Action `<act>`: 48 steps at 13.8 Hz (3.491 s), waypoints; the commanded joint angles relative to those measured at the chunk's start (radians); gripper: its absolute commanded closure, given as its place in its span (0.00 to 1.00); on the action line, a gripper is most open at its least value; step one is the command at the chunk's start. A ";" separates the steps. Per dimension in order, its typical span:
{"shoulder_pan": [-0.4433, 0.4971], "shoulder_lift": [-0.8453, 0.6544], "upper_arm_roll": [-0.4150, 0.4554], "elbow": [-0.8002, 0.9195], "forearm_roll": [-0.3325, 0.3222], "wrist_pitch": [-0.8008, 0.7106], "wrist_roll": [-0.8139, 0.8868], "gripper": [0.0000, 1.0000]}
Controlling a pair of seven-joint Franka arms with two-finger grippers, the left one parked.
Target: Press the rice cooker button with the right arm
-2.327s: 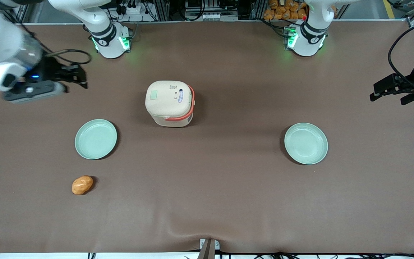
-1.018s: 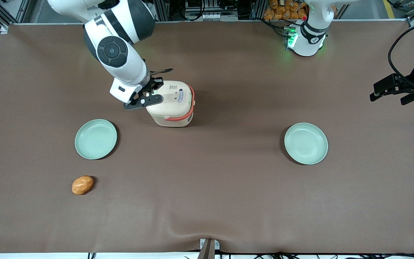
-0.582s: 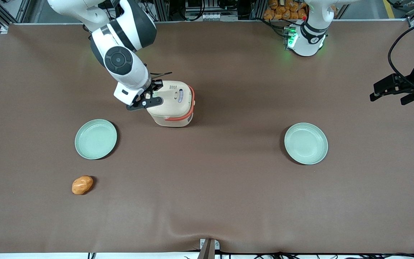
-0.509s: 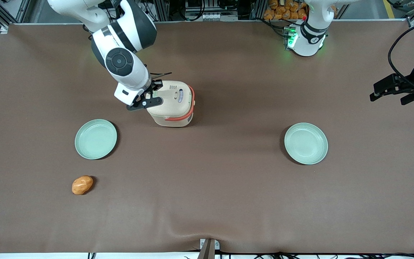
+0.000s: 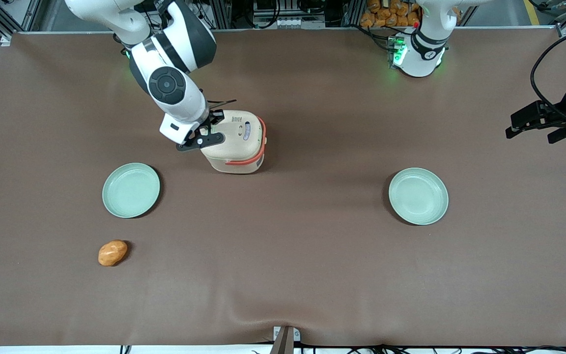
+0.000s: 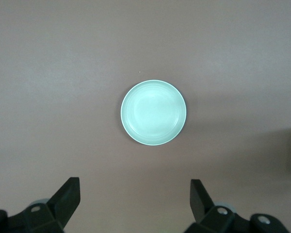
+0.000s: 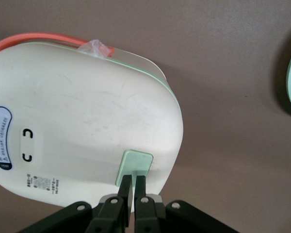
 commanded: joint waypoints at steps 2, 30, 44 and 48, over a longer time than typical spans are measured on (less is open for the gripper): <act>0.000 -0.024 0.002 -0.046 0.015 0.046 -0.025 0.91; -0.121 -0.076 0.002 0.414 0.087 -0.333 -0.042 0.00; -0.520 -0.105 -0.051 0.506 -0.072 -0.398 -0.289 0.00; -0.518 -0.104 -0.111 0.505 -0.074 -0.437 -0.358 0.00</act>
